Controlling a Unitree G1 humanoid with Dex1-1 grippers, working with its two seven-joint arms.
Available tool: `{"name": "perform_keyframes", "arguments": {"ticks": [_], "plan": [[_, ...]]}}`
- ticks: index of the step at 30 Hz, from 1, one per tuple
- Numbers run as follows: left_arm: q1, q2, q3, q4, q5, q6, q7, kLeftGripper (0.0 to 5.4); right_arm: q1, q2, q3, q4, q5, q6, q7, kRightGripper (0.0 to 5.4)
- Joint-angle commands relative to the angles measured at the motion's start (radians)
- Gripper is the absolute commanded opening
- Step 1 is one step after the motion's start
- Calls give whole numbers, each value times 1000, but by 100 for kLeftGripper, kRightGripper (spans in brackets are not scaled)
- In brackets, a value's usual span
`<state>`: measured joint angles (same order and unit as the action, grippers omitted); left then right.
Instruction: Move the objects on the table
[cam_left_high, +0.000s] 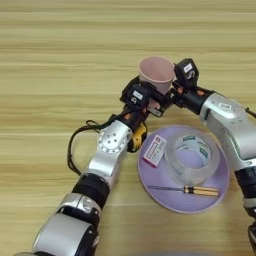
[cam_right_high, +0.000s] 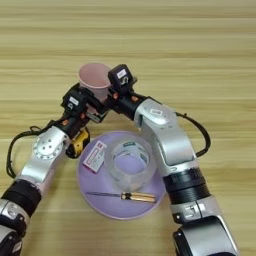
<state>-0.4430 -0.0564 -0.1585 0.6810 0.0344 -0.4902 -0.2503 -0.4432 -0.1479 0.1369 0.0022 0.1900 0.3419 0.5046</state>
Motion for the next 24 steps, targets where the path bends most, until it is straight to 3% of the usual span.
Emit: {"name": "perform_keyframes", "arguments": {"ticks": [1, 11, 17, 24], "plan": [[-12, 3, 3, 10, 2, -4, -10, 413, -10, 7, 3, -16, 8, 13, -1, 451], [-14, 2, 9, 14, 3, -6, -10, 413, -8, 1, 12, 14, -6, -5, 4, 451], [-17, 0, 12, 19, 2, -8, -9, 404, -1, 4, 7, 6, 3, -14, 7, 532], [-24, 1, 23, 27, 4, -7, 0, 402, 9, 10, -17, -31, 32, -27, 14, 540]]}}
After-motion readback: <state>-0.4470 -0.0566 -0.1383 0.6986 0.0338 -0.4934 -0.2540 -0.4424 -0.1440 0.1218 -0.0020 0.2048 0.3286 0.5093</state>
